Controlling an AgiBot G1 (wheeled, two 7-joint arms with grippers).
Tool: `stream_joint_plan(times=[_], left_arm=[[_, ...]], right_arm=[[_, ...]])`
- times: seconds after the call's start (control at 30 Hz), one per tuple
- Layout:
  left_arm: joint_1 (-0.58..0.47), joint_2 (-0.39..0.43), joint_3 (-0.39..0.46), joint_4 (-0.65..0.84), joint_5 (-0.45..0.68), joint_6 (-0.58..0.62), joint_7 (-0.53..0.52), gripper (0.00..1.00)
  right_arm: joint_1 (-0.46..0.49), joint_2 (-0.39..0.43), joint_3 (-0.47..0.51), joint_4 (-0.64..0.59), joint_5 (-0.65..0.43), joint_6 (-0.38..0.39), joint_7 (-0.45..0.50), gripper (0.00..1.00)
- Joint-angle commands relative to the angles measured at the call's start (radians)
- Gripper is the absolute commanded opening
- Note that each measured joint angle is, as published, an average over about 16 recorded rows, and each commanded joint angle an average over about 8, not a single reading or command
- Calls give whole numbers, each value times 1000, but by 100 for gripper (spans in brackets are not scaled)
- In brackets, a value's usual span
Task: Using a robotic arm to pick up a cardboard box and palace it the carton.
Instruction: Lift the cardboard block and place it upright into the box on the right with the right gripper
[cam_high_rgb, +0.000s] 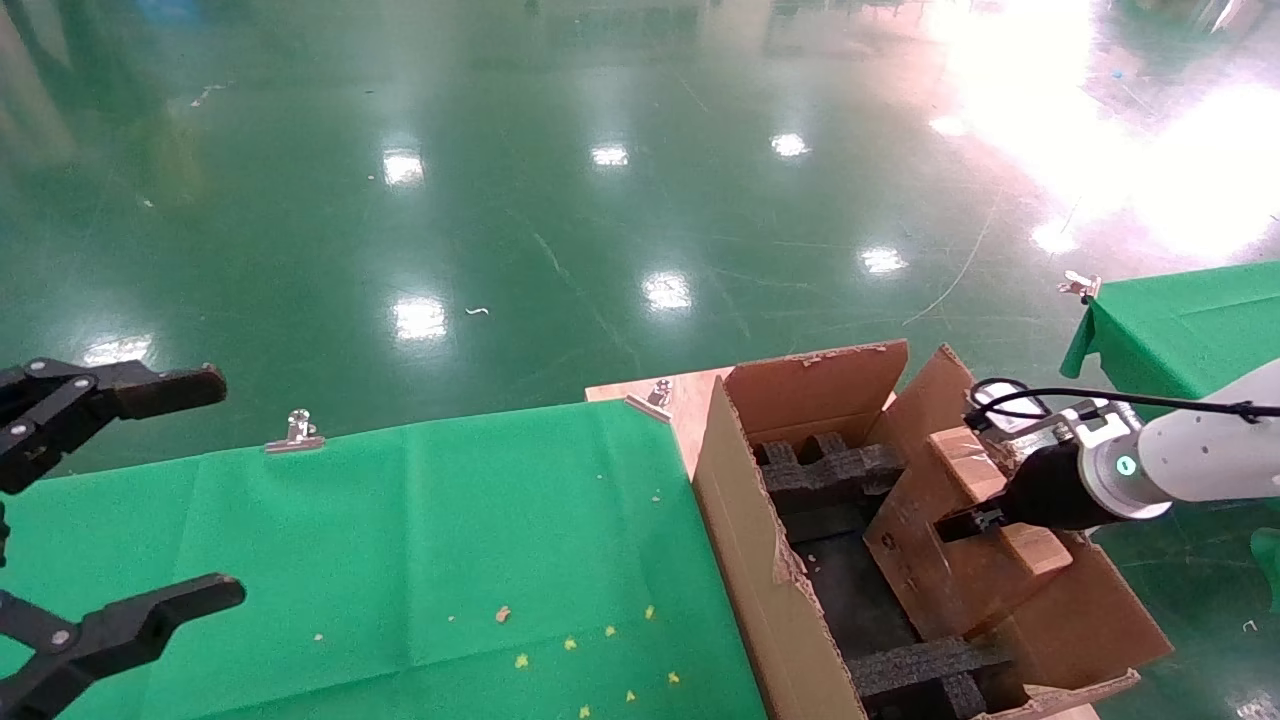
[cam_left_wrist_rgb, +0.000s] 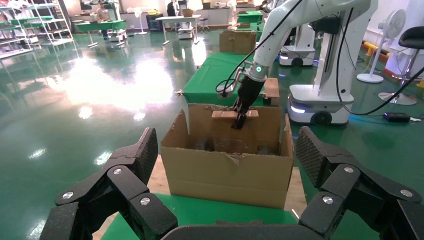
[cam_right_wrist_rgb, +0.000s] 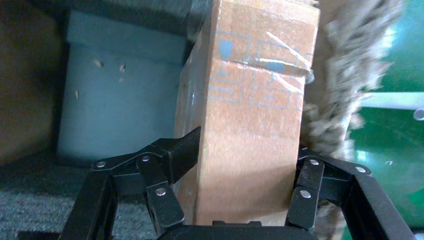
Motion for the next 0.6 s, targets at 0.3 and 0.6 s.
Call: stream_joint_plan(times=[0.3, 0.6], left_arm=[[0, 0, 0, 0, 0, 0, 0, 100], [0, 0, 0, 0, 0, 0, 0, 100]], right_arm=[[69, 15, -19, 44, -72, 2, 56, 0], [61, -14, -51, 69, -137, 24, 121, 0]])
